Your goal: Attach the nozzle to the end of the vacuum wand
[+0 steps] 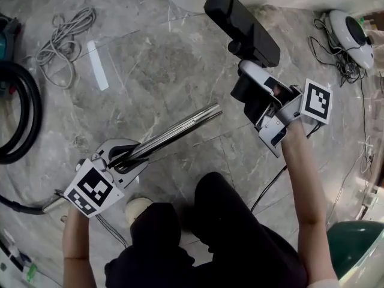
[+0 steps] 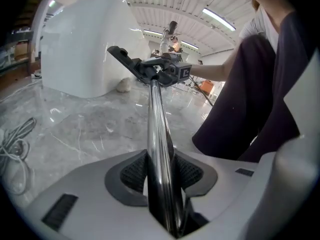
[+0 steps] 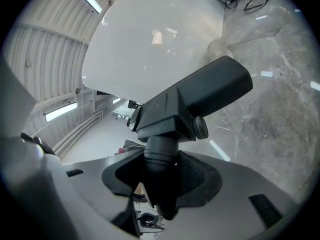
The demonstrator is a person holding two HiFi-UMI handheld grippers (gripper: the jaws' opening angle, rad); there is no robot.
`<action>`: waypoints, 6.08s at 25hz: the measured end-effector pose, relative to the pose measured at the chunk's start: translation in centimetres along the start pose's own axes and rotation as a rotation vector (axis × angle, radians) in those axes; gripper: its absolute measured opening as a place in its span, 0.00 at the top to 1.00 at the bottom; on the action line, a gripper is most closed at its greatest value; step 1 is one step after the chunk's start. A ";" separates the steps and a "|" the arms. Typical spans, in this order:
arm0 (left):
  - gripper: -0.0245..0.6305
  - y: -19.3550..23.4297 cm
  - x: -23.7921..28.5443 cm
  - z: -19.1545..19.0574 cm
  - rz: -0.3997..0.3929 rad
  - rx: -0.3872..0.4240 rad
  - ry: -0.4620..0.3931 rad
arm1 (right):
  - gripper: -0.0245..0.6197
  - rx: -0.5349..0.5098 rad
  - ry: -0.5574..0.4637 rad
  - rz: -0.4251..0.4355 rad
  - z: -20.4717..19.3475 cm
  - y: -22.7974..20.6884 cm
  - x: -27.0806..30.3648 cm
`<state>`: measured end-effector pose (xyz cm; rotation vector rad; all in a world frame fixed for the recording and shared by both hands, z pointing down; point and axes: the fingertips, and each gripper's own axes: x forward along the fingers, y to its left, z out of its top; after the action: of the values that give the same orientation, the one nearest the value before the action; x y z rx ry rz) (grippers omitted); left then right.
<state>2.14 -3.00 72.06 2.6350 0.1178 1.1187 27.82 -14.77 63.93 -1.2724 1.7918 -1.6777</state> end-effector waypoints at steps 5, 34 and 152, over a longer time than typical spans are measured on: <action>0.73 0.1 -0.9 -0.5 0.024 0.018 -0.009 | 0.65 0.075 0.031 0.108 -2.2 2.1 2.9; 0.73 1.3 -2.7 1.5 0.115 0.059 -0.040 | 0.65 0.269 -0.107 0.227 -2.7 1.9 1.3; 0.95 6.3 -15.2 11.5 0.456 -0.351 -0.485 | 0.61 -0.799 -0.221 -0.215 -4.6 10.2 -0.3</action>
<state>-0.44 -14.34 55.71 2.5732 -0.7347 0.5053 20.83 -13.02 55.31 -1.9269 2.3320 -0.8380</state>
